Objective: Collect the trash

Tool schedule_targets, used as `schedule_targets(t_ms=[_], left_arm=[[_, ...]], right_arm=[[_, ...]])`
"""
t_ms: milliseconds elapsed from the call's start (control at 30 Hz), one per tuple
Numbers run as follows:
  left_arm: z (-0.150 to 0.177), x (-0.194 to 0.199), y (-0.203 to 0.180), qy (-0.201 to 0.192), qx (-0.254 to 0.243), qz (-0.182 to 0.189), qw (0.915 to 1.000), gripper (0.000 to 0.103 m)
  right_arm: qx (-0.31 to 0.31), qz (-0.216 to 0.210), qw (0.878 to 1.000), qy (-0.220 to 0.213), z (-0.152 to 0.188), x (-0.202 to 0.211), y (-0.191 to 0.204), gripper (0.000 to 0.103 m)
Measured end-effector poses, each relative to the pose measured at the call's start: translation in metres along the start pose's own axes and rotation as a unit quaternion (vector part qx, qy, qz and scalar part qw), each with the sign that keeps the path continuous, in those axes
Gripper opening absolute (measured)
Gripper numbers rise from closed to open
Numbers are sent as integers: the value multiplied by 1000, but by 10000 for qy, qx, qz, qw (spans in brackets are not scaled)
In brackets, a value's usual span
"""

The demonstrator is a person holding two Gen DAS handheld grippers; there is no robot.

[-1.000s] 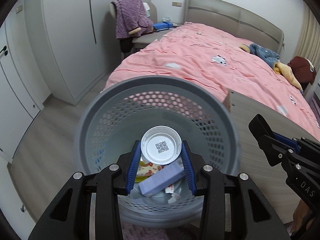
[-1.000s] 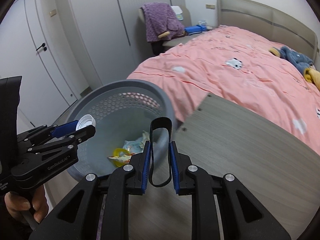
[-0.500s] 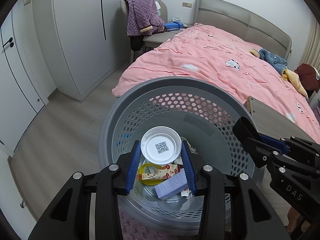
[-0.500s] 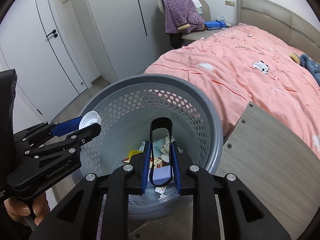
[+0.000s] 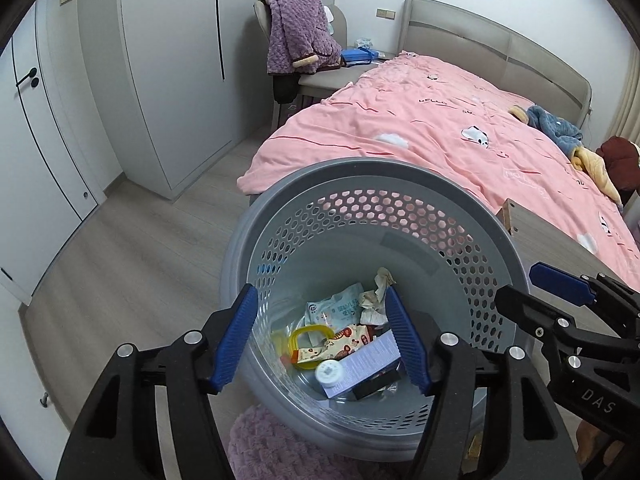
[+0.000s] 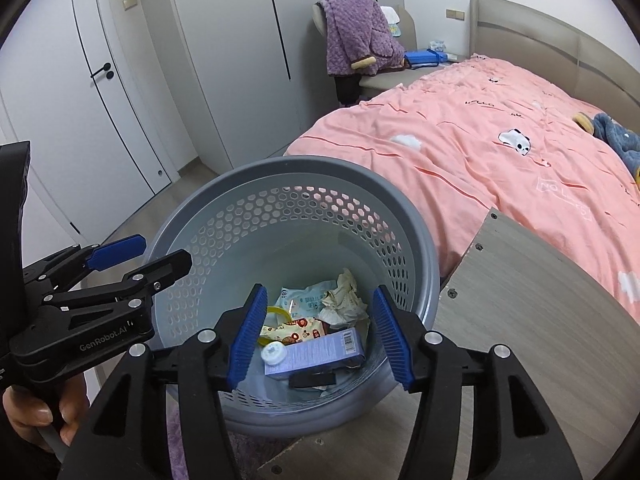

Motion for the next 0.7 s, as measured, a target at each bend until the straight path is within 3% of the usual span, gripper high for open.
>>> schedule_targets(t_ms=[700], left_arm=[[1,10,-3,-82,-4,-74,9999,74]], right_arm=[[-86,75,9999,-124,4,9,-5,71]])
Point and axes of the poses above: each gripper's, at about its wrist camera, not at the fingertips, and x roughly against the way its jaws point, y to its left, z to its underside, the point moved 1 cm from there along -x, roughly the way its jaws point, and after that the axes turned 7 degrees about y, right-handed, at the moved point
